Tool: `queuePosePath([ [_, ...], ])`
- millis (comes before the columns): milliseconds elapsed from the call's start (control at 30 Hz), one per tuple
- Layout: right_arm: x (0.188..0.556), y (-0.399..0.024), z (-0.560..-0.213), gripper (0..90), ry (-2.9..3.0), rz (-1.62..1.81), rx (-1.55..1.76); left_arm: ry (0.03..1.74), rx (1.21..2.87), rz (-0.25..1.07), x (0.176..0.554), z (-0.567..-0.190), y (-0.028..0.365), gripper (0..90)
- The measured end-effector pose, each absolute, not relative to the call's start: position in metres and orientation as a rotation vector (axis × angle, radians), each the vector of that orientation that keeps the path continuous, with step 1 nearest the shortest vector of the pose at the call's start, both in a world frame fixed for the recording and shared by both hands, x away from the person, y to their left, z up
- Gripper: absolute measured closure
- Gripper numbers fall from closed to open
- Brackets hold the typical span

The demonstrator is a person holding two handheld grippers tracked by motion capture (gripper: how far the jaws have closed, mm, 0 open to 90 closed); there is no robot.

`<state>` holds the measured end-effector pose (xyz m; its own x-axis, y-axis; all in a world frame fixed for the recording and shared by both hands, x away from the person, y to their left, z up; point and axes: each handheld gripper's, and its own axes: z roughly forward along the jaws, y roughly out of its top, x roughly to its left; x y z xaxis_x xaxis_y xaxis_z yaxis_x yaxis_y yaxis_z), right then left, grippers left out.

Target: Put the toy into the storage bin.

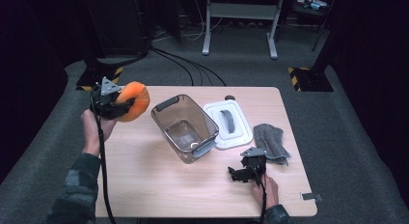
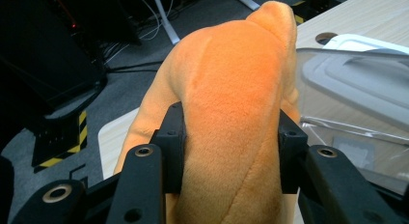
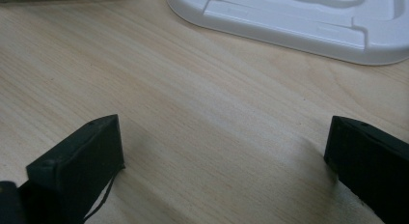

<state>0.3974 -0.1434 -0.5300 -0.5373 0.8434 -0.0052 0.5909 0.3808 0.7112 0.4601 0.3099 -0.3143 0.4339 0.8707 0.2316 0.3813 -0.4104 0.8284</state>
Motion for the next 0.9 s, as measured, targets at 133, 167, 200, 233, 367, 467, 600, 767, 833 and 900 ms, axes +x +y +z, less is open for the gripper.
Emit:
queuePosePath([
  [133, 0.398, -0.144, -0.53, 0.0, 2.28, 0.949, 1.242, 1.019, 1.991, 0.86, 0.463, -0.309, 0.301, 57.9],
  [167, 0.397, -0.143, -0.53, 0.0, 2.278, 0.948, 1.247, 1.01, 1.994, 0.862, 0.464, -0.309, 0.298, 57.9],
  [200, 0.397, -0.143, -0.53, 0.0, 2.279, 0.949, 1.246, 1.003, 1.999, 0.859, 0.465, -0.308, 0.296, 57.9],
  [233, 0.397, -0.143, -0.53, 0.0, 2.278, 0.95, 1.246, 0.995, 2.0, 0.853, 0.465, -0.307, 0.293, 57.9],
  [367, 0.397, -0.143, -0.53, 0.0, 2.278, 0.947, 1.246, 0.953, 2.015, 0.847, 0.468, -0.304, 0.28, 57.7],
  [467, 0.397, -0.143, -0.53, 0.0, 2.279, 0.949, 1.246, 0.933, 2.019, 0.828, 0.47, -0.303, 0.27, 57.6],
  [600, 0.397, -0.143, -0.53, 0.0, 2.279, 0.949, 1.246, 0.904, 2.036, 0.808, 0.473, -0.303, 0.259, 57.4],
  [767, 0.398, -0.143, -0.53, 0.0, 2.28, 0.949, 1.245, 0.867, 2.052, 0.794, 0.477, -0.303, 0.245, 57.3],
  [833, 0.397, -0.143, -0.53, 0.0, 2.277, 0.95, 1.25, 0.851, 2.062, 0.785, 0.478, -0.304, 0.24, 57.3],
  [900, 0.397, -0.143, -0.53, 0.0, 2.277, 0.95, 1.249, 0.849, 2.066, 0.769, 0.478, -0.306, 0.235, 57.2],
])
